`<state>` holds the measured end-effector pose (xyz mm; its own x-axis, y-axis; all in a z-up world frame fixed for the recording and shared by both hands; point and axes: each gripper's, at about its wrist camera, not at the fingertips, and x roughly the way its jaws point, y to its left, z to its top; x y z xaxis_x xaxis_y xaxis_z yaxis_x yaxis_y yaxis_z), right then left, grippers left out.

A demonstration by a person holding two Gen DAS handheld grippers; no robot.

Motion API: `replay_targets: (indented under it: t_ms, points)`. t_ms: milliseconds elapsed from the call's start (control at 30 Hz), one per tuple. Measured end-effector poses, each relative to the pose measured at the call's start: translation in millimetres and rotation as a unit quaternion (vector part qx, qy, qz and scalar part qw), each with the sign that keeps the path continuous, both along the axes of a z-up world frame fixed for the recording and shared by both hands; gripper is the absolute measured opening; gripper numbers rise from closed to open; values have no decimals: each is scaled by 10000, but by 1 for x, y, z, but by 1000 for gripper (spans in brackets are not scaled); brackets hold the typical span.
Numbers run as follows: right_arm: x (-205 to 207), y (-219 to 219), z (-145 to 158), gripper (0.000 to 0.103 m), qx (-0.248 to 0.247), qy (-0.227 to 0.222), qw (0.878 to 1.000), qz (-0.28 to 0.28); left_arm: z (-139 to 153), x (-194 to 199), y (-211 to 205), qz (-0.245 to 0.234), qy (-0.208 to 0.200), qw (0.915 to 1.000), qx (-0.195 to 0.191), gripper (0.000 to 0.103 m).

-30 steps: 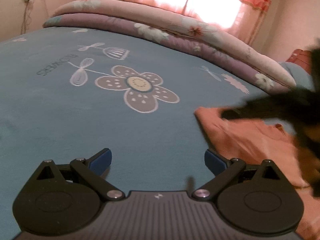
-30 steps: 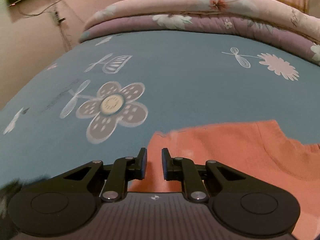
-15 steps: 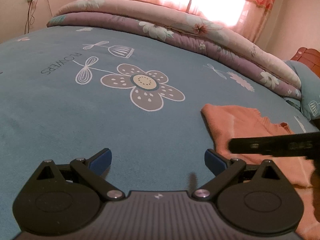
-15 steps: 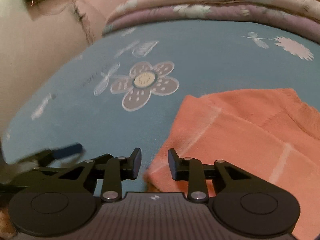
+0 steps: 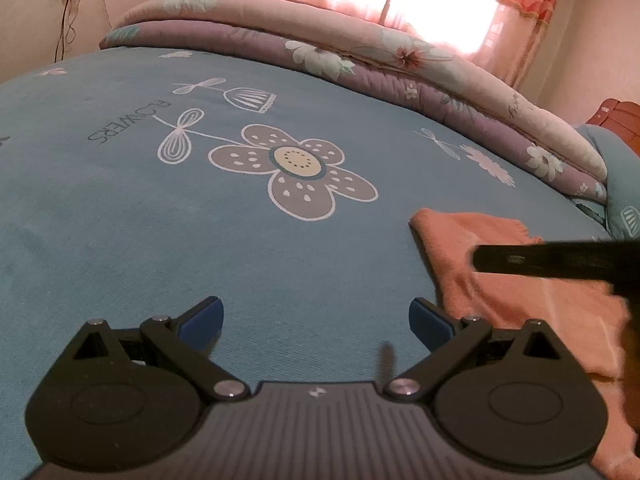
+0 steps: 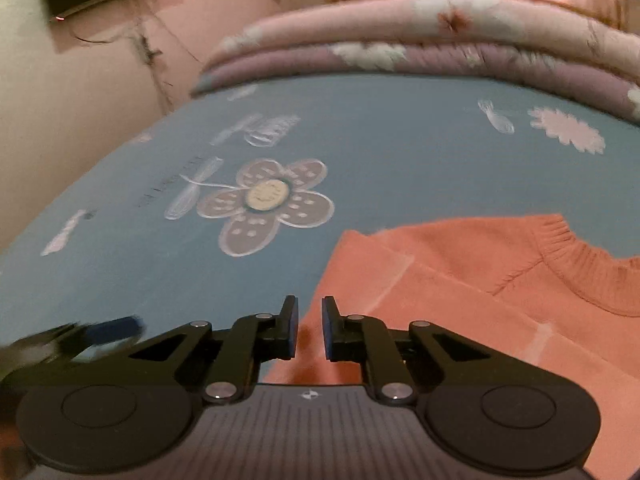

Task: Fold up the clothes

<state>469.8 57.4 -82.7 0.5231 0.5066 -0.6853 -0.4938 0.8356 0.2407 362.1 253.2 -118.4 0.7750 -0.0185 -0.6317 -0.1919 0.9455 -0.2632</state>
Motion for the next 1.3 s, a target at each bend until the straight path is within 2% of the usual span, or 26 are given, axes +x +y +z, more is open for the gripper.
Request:
replay_targets:
  t_ms: [67,133,267,367,533,667,700,833,900,967,1133,1200,1267,1300]
  points:
    - [15,12,-19,15,-140,200,9997,-52,0,0,-1,-16,2,10000,9,99]
    - [20,16,-29,16,-91,99,9999,-55,0,1,-1,-26,2,10000,5,99]
    - [20,3,-17,16,259,190,9995,-81,0,0,2,14,-12,10000,-32,99]
    - [5,-12,-6,16,138,80,9995,-257,0,0,3,57,0,10000,-52,99]
    - [-29,-21,-20,16,-233,88,9996,-94,1,0,0,-2,-12,10000,-15,99]
    - [-54,-32,-12,17,-284,-114,9995,11,2,2,-6,-89,-15,10000,37,99]
    - [-56,-40,-8,22,-221,-113,9997,-54,3,2,-10,-131,-22,9999,60,99]
    - [-63,-89,8,27,-176,-206,9978,-612,8,3,-25,-406,-105,9990,157,99]
    - [-66,-123,18,37,-178,-277,9944,-1006,11,3,-33,-537,-145,9982,213,99]
    - [-64,-165,22,44,-81,-239,9880,-1521,13,3,-39,-617,-179,9976,271,99]
    - [-53,-279,27,45,260,-40,9620,-2717,17,1,-49,-717,-272,9963,377,99]
    - [-45,-311,17,45,411,186,9571,-2861,17,2,-51,-724,-268,9962,412,99]
    - [-39,-324,7,45,509,298,9590,-2772,15,3,-52,-732,-246,9961,435,99]
    - [-36,-323,4,45,444,247,9646,-2587,15,4,-53,-731,-225,9961,447,99]
